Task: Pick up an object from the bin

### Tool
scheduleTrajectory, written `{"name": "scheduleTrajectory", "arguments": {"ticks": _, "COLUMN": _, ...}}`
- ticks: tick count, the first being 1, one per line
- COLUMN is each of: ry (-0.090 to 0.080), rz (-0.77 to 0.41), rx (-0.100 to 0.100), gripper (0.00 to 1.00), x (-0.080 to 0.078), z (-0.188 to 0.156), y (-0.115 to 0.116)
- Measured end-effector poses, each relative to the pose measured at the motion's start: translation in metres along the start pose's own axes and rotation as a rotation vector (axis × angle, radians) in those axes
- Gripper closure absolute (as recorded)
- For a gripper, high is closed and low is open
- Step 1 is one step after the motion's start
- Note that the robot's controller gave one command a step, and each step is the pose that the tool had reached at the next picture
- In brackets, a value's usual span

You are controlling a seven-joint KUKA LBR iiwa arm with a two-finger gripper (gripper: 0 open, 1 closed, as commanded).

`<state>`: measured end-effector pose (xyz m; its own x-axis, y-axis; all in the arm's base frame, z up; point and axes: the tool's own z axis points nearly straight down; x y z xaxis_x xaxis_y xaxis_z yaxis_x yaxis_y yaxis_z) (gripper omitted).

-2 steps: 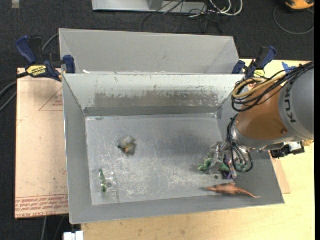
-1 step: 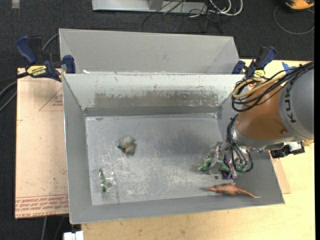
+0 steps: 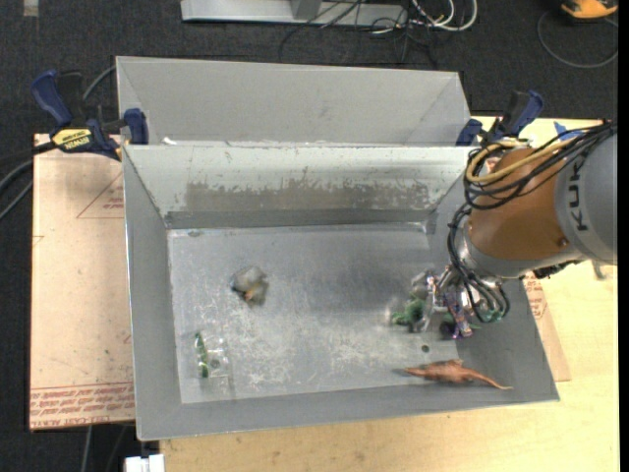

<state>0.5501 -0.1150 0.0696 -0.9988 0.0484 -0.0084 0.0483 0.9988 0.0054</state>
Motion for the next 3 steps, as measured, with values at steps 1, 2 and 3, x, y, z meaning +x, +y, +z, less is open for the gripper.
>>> {"name": "scheduleTrajectory", "arguments": {"ticks": 1, "ry": 0.004, "rz": 0.147, "rx": 0.002, "gripper": 1.0, "x": 0.01, "z": -0.105, "y": 0.005}}
{"name": "scheduleTrajectory", "arguments": {"ticks": 2, "ry": -0.006, "rz": 0.115, "rx": 0.001, "gripper": 1.0, "x": -0.022, "z": -0.07, "y": -0.012}}
{"name": "scheduleTrajectory", "arguments": {"ticks": 3, "ry": -0.006, "rz": 0.086, "rx": 0.002, "gripper": 1.0, "x": 0.009, "z": -0.268, "y": 0.008}}
